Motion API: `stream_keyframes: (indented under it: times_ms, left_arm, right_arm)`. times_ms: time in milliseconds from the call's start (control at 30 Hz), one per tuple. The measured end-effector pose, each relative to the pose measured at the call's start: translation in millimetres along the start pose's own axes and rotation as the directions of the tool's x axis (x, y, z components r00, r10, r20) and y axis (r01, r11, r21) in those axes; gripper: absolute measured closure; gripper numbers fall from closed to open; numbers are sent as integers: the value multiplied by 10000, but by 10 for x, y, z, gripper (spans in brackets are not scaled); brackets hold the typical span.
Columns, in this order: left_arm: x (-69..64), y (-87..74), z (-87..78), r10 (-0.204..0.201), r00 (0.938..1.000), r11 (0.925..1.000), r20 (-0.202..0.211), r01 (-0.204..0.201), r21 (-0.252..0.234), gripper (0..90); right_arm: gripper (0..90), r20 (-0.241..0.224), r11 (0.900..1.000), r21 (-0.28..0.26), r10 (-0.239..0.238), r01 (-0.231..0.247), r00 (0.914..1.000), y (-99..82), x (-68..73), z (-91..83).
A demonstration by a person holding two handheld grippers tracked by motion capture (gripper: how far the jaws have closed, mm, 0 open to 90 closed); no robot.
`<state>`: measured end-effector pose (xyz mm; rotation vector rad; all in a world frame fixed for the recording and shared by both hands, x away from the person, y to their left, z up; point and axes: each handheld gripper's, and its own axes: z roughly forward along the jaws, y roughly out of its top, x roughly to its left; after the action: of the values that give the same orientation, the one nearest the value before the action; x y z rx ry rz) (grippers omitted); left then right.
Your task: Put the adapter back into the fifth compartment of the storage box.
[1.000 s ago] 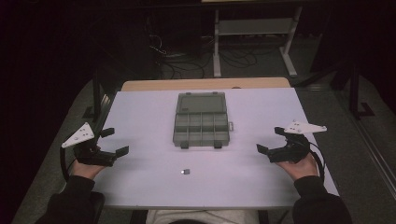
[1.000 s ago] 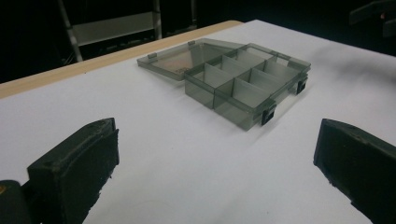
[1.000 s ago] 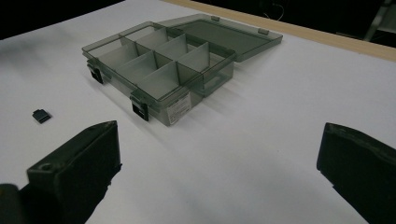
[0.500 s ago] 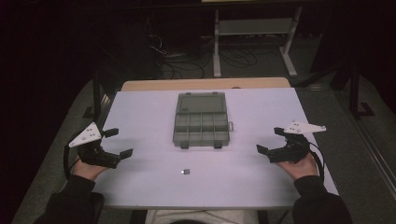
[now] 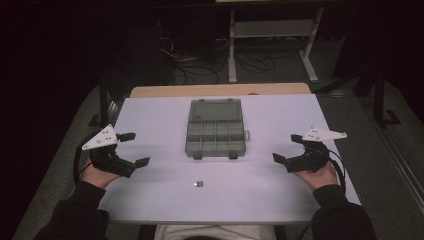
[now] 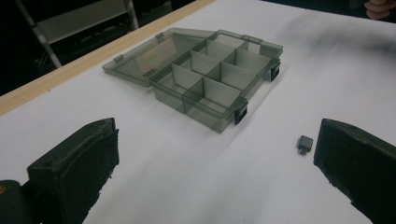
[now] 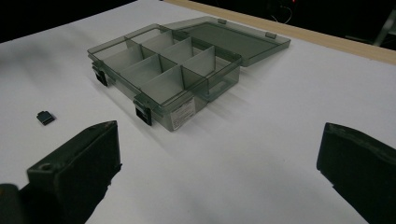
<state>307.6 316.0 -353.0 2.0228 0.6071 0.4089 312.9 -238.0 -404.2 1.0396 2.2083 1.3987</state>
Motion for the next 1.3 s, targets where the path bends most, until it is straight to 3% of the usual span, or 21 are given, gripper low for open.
stream_keyframes:
  times_ms: [433,667,1067,1300]
  left_arm:
    - [-88,156,166,388,9985,9978,378,-407,515,0]
    - [-187,223,364,747,9943,9898,764,-833,1160,0]
    - [-285,330,567,1007,9853,9811,1377,-1213,1509,0]
    - [-348,346,706,1200,9786,9697,1672,-1517,1916,0]
  right_arm:
    - [0,-153,10000,-5,-49,49,9999,5,-18,4]
    - [0,-167,9999,-60,-136,135,9998,8,-24,1]
    - [0,-221,9998,-23,-198,197,9996,-4,-24,-19]
    - [0,-190,9998,-9,-176,176,9997,-12,-32,-35]
